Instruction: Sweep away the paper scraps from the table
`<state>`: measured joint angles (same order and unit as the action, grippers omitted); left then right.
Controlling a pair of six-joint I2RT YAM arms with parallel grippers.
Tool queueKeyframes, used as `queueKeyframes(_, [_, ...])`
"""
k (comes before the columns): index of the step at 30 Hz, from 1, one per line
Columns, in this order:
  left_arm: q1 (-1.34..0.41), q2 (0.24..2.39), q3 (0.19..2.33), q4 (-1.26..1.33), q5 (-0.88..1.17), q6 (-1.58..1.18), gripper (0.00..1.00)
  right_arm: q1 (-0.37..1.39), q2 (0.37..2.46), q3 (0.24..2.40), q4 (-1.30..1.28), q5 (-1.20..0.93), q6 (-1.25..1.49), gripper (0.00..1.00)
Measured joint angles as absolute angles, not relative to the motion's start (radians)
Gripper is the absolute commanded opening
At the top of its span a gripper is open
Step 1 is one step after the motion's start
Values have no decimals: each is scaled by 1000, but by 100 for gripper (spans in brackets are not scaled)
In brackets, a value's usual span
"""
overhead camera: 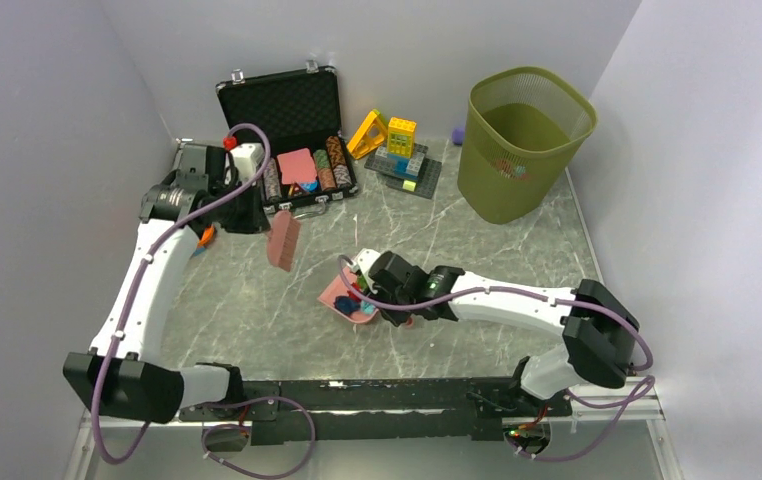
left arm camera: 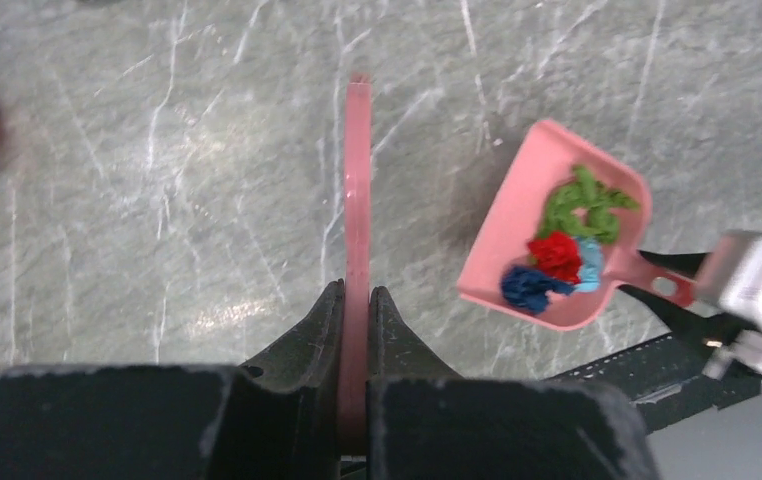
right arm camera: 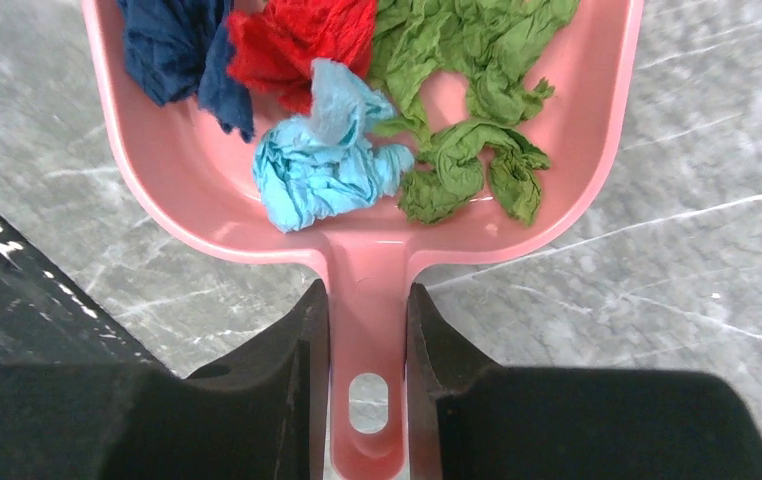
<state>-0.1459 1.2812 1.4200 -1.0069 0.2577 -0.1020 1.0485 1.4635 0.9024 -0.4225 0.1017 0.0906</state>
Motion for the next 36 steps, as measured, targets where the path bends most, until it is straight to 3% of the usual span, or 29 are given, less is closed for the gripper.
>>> queueKeyframes(7, [-109, 1204, 1253, -962, 217, -102, 0, 962, 1461, 1178, -623, 111, 94, 0])
queueKeyframes(18, [-108, 1096, 1083, -866, 246, -121, 0, 549, 1618, 1859, -905, 73, 150, 0])
queueKeyframes(24, [-108, 1048, 1036, -825, 270, -128, 0, 299, 1760, 2164, -966, -74, 288, 0])
queueKeyframes(28, [-108, 1028, 1003, -807, 279, -129, 0, 79, 1771, 2130, -875, -260, 478, 0])
queueKeyframes(36, [-108, 1024, 957, -775, 317, -129, 0, -154, 1649, 1534, -224, -579, 1173, 0])
